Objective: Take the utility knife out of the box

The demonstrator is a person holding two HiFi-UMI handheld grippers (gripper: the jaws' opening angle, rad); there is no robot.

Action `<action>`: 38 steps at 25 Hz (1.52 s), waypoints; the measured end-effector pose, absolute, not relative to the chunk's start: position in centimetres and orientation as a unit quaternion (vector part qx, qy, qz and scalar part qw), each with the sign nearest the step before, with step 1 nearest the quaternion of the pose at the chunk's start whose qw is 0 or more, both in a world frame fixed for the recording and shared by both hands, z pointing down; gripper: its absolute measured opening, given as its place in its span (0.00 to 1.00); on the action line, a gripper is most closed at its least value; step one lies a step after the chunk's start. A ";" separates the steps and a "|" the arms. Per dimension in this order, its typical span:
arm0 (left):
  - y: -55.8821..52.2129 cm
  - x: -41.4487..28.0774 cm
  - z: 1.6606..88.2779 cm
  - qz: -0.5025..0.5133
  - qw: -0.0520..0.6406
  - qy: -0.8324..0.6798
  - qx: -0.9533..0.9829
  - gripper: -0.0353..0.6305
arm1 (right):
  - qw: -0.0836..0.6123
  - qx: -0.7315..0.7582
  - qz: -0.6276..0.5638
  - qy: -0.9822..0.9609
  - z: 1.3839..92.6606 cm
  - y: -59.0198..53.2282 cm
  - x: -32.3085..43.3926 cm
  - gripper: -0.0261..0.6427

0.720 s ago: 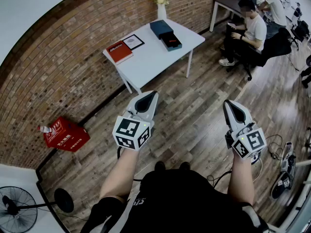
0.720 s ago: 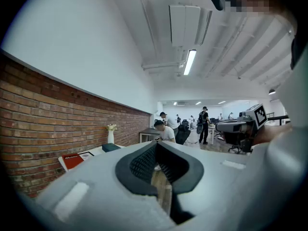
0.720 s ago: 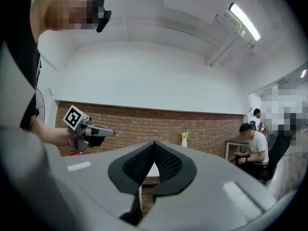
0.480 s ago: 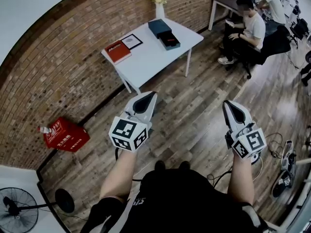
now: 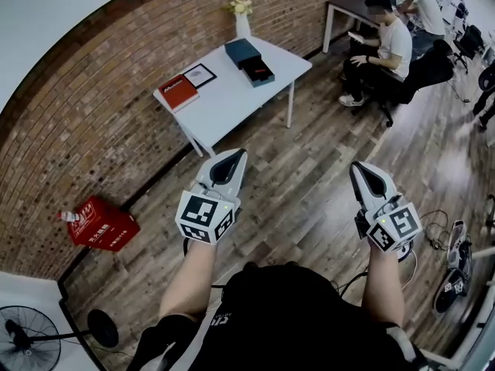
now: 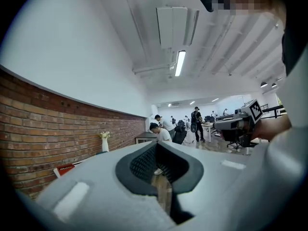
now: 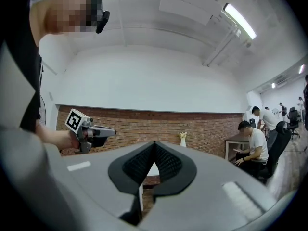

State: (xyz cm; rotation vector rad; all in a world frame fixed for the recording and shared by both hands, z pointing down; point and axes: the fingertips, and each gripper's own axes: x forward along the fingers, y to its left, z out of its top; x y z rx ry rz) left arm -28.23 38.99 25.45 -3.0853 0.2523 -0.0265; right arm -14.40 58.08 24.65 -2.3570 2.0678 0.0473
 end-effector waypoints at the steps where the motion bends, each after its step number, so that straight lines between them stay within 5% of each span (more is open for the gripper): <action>1: 39.5 -27.8 25.4 -0.006 0.025 0.081 -0.996 0.06 | 0.010 -0.751 0.013 0.661 24.6 58.7 -14.0 0.04; 20: 41.5 -23.8 28.9 -0.033 -0.022 0.107 -0.993 0.06 | 0.019 -0.720 -0.051 0.692 30.2 60.0 -11.2 0.04; 38: 24.8 -14.6 32.4 -0.067 -0.051 0.096 -0.992 0.06 | 0.000 -0.701 -0.097 0.707 33.4 41.7 -3.2 0.04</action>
